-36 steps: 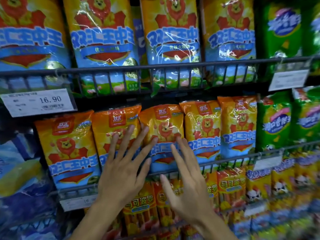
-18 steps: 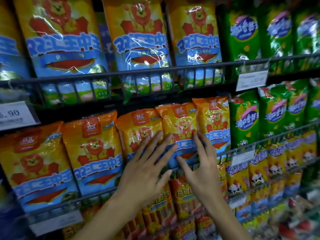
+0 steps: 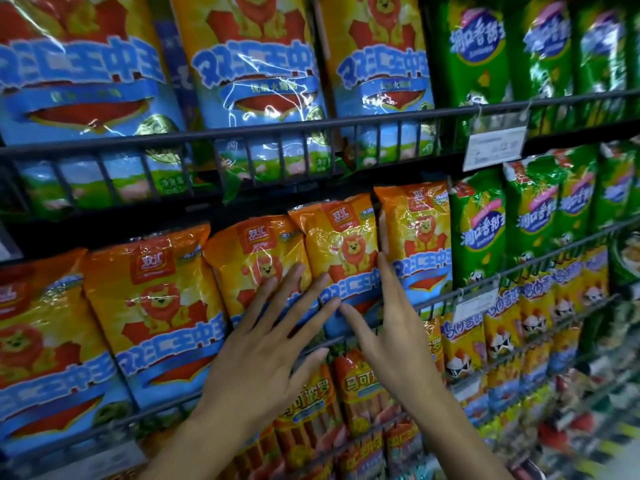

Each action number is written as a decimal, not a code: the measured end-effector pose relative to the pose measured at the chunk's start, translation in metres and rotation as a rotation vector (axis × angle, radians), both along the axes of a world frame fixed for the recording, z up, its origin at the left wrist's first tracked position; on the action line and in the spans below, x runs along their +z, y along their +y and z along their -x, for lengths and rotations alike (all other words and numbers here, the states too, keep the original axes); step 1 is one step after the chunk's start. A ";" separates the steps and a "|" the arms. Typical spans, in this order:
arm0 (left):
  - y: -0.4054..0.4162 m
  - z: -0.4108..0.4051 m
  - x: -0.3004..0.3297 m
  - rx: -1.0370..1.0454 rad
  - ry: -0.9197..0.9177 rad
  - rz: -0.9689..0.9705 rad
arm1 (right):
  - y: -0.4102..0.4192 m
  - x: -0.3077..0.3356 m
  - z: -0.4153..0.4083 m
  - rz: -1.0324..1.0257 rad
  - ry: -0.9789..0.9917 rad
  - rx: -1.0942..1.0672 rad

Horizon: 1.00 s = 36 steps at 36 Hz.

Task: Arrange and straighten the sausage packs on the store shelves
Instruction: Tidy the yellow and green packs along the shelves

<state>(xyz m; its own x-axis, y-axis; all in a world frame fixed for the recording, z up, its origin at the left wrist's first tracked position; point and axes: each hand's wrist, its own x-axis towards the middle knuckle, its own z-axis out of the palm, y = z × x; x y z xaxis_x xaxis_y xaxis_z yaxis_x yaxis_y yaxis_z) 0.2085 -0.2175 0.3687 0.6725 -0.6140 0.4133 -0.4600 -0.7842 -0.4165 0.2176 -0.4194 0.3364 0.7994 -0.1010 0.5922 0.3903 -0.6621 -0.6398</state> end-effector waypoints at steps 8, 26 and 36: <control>-0.001 -0.002 -0.002 -0.009 0.010 -0.006 | 0.009 -0.011 0.002 -0.035 -0.072 -0.223; 0.004 0.000 -0.010 -0.064 0.024 -0.025 | 0.021 -0.027 0.006 0.155 -0.101 -0.195; 0.005 0.002 -0.008 -0.105 0.023 -0.023 | 0.020 -0.025 0.019 0.080 -0.087 -0.156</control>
